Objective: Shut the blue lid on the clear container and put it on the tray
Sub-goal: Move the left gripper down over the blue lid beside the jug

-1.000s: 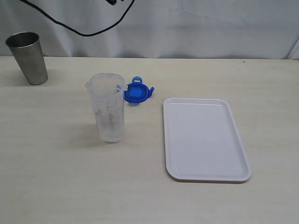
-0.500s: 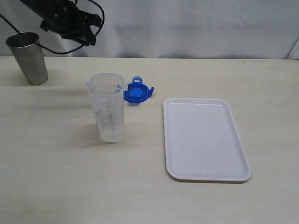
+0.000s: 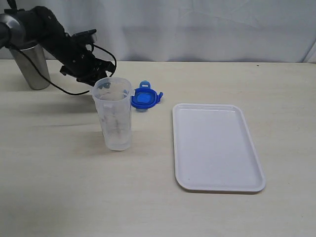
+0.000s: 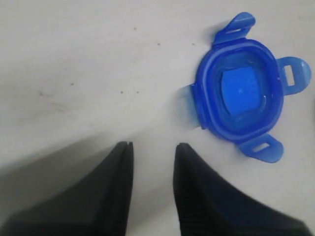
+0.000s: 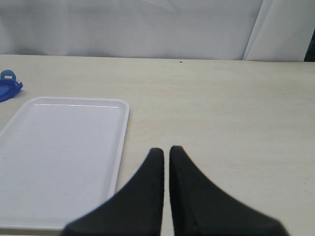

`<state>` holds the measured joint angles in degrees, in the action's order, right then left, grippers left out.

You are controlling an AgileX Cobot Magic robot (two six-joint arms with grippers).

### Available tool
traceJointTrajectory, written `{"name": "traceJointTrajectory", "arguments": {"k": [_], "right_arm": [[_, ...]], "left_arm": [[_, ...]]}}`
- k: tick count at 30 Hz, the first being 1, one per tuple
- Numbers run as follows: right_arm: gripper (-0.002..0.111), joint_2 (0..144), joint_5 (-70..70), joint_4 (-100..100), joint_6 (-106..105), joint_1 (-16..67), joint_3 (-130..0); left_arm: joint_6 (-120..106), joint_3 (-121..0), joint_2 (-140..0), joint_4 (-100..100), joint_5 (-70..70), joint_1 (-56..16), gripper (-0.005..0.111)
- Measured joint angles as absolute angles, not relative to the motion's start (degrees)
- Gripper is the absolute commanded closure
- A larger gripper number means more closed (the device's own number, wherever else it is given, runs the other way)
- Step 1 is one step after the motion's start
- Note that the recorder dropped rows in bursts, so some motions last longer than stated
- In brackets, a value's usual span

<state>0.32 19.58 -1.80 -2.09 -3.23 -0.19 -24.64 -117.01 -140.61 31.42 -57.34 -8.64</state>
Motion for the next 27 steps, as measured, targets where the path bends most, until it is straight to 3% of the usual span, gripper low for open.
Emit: {"name": "traceJointTrajectory", "arguments": {"k": [6,12,21,27], "right_arm": [[0.104,0.3,19.6,-1.8,-2.1,-3.2,-0.2],[0.104,0.3,19.6,-1.8,-2.1,-3.2,-0.2],[0.104,0.3,19.6,-1.8,-2.1,-3.2,-0.2],[0.104,0.3,19.6,-1.8,-2.1,-3.2,-0.2]], "left_arm": [[-30.1,-117.0,-142.8,40.4,-57.2,-9.0,0.078],[-32.2,-117.0,-143.9,42.3,-55.6,-10.3,0.058],[-32.8,-117.0,-145.6,43.6,-51.8,-11.9,0.060],[-32.8,-117.0,-145.8,43.6,-51.5,-12.4,0.076]]}}
